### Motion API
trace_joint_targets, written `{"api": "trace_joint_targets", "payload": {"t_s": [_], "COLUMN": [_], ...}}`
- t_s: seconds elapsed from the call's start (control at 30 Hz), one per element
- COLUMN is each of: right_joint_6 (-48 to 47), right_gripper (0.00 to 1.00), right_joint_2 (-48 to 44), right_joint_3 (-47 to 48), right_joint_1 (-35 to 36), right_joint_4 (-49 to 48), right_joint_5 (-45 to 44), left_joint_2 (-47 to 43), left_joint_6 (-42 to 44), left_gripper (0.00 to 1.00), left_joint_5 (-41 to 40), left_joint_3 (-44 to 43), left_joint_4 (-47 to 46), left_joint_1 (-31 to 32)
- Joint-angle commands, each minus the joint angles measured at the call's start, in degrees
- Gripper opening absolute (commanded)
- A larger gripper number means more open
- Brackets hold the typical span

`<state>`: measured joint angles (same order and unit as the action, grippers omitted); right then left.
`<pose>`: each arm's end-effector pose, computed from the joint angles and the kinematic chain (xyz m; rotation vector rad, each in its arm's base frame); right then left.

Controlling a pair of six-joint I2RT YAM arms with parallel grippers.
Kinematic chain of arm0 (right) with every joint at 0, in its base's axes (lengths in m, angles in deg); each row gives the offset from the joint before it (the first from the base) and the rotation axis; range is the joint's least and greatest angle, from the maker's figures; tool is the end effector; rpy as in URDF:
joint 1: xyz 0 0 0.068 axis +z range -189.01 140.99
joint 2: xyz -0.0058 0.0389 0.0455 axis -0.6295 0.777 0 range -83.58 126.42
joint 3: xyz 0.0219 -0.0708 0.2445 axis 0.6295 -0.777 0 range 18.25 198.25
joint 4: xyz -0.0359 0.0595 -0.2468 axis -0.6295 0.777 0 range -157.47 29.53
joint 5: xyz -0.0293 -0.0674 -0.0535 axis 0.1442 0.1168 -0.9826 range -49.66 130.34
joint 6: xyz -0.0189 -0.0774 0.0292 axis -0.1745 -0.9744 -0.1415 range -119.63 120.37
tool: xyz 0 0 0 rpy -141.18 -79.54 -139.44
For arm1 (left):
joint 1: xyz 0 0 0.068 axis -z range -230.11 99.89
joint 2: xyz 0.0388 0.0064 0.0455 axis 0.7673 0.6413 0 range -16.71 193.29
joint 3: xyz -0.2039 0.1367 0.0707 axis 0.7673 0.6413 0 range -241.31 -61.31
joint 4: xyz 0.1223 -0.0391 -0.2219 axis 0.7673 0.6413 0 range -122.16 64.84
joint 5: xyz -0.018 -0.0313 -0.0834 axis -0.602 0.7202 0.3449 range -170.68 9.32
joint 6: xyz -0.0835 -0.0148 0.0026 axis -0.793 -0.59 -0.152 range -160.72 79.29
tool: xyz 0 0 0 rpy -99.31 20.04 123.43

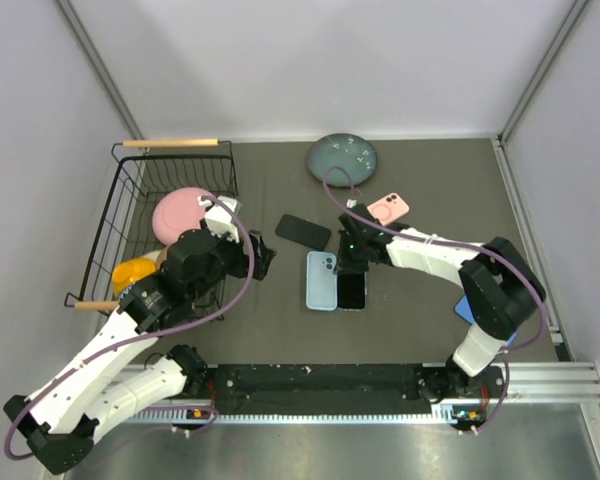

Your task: Put the phone into the phone case

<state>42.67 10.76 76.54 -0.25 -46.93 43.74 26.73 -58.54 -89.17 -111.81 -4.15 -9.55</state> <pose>0.2696 0.2222 0.1424 0.0588 2.6759 0.5823 0.1664 -0.1279 0.3188 0.2892 1.9484 -0.5328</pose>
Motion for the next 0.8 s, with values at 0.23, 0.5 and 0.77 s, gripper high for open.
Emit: {"api": "trace_joint_targets", "payload": {"t_s": [0.23,0.5,0.77], "right_joint_6": [9.1,6.9,-14.6], "right_gripper": [0.01,0.28,0.59], "right_joint_2": [6.7,7.4,6.6], "right_joint_3": [3.8,4.7,12.2], "right_joint_1": [6.1,6.4,6.3], "right_joint_4": [-4.3,-2.9,-3.6], "right_joint_5": [-7.4,-7.7,-7.4], "left_joint_2": [-2.0,-2.6,-5.3], "left_joint_6": [0.3,0.9,2.4], "left_gripper": [0.85,0.86,0.86], "left_joint_5": [-4.0,-4.6,-2.3], "left_joint_3": [-1.2,-1.1,-1.4], "left_joint_4": [0.3,0.9,0.8], "left_joint_1": [0.0,0.0,0.0]}}
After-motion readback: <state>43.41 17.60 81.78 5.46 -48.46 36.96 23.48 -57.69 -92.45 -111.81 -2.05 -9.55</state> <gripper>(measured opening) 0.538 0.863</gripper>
